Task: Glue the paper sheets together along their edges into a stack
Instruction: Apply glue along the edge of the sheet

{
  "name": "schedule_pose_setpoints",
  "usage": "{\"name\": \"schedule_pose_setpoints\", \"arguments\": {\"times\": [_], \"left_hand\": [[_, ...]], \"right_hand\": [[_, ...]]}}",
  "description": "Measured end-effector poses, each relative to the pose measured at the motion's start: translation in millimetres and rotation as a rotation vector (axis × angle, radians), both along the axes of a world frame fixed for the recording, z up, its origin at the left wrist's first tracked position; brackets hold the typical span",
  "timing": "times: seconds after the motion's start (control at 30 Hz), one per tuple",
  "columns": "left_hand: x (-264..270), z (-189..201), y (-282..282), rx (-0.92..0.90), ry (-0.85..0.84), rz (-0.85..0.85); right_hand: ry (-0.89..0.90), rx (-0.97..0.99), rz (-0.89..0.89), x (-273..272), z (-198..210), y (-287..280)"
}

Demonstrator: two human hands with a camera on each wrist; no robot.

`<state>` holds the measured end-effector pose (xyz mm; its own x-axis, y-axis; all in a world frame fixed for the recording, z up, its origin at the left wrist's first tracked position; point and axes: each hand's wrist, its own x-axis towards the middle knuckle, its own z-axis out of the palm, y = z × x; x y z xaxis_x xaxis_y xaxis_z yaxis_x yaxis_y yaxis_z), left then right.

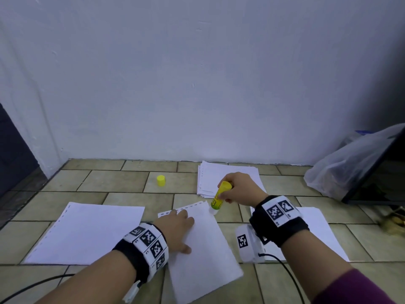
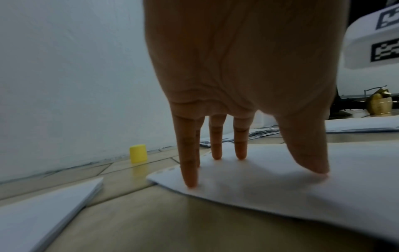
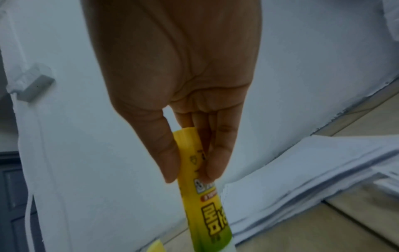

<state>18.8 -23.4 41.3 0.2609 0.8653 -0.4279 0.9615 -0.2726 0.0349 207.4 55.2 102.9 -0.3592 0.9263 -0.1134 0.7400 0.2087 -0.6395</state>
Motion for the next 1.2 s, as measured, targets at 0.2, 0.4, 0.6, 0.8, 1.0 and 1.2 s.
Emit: {"name": "schedule_pose_setpoints", "arguments": {"times": [0.2,0.4,0.6,0.8,1.0,1.2], "left_hand": [[-3,-4,6,0.037,0.049,-0.006],[-7,-16,5,0.082,-0.041,-0.061],[-9,-15,6,0.066,-0.058,-0.057],[-7,-10,8,0.068,-0.031,-0.072],[-9,-7,10,0.068,-0.032,-0.072],[-14,-6,11,0.080,-0.005,-0.095]], "right_hand": [[0.023,0.026,-0.042,-22,-21,8],[0.011,0.063,0.033,-47,-34,6],[-0.188,0.101,0.169,-41,-25,3],[-0.415,0.071,0.277,-11,-2,-18],[-0.503,0.017,0.270,15,4,-38],[-0.596,-0.010,0.321,31,7,-46]]}}
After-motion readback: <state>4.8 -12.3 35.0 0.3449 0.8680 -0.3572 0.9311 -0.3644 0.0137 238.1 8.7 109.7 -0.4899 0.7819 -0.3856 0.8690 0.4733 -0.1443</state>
